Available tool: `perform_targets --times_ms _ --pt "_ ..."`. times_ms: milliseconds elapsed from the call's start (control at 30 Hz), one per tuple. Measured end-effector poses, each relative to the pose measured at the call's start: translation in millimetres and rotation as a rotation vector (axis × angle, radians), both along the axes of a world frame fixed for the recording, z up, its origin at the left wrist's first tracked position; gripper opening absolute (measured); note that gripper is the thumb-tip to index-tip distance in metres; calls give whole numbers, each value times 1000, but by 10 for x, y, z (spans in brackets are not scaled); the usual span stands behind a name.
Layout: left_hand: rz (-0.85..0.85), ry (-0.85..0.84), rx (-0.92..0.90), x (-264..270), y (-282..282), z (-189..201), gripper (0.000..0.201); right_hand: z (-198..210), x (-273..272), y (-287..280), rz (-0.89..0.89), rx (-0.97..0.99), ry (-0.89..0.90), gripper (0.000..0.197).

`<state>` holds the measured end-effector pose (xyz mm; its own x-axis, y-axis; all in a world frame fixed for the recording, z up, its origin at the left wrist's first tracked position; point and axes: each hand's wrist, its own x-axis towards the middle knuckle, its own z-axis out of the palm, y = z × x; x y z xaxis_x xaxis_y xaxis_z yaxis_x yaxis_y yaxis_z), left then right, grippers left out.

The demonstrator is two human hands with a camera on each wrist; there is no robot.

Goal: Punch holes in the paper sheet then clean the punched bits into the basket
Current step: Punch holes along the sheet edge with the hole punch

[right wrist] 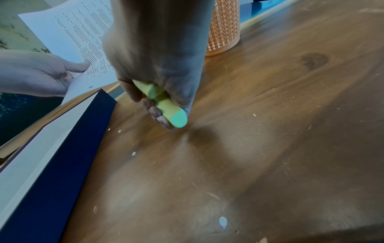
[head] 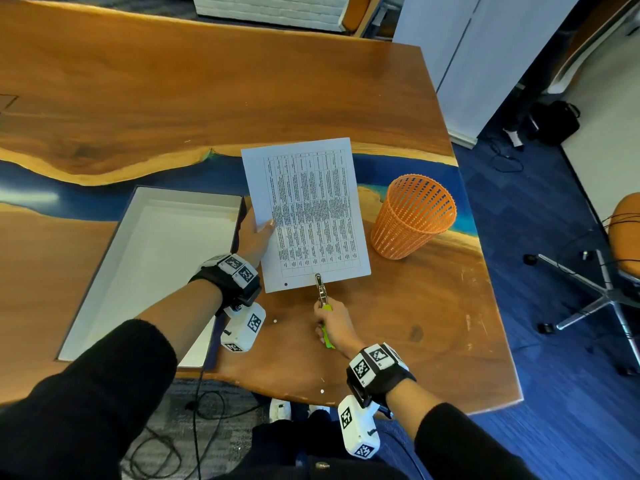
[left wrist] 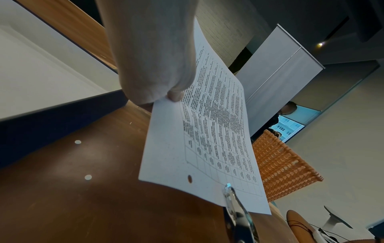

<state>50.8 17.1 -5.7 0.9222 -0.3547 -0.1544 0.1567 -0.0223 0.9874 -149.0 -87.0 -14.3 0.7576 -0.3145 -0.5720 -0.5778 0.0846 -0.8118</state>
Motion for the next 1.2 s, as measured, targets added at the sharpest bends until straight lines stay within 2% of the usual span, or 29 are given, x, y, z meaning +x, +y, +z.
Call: perform_targets --times_ms 133,233,333,633,933,1067,1200 --pt "-11 -17 10 52 27 -127 50 15 -4 21 -24 28 10 18" --pt "-22 -20 8 53 32 -130 49 13 -14 21 -32 35 20 23" --pt "-16 -17 3 38 24 -98 49 23 -6 39 -44 39 23 18" --pt "-6 -6 -2 59 0 -103 50 39 11 49 -44 16 23 18" --pt "-36 -13 -1 66 -5 -121 48 34 14 28 -52 4 54 28" --pt "-35 17 -13 62 -14 -103 51 39 37 26 -80 -12 65 21" --pt "-37 22 -23 52 -33 -88 53 13 39 18 -93 -24 81 29"
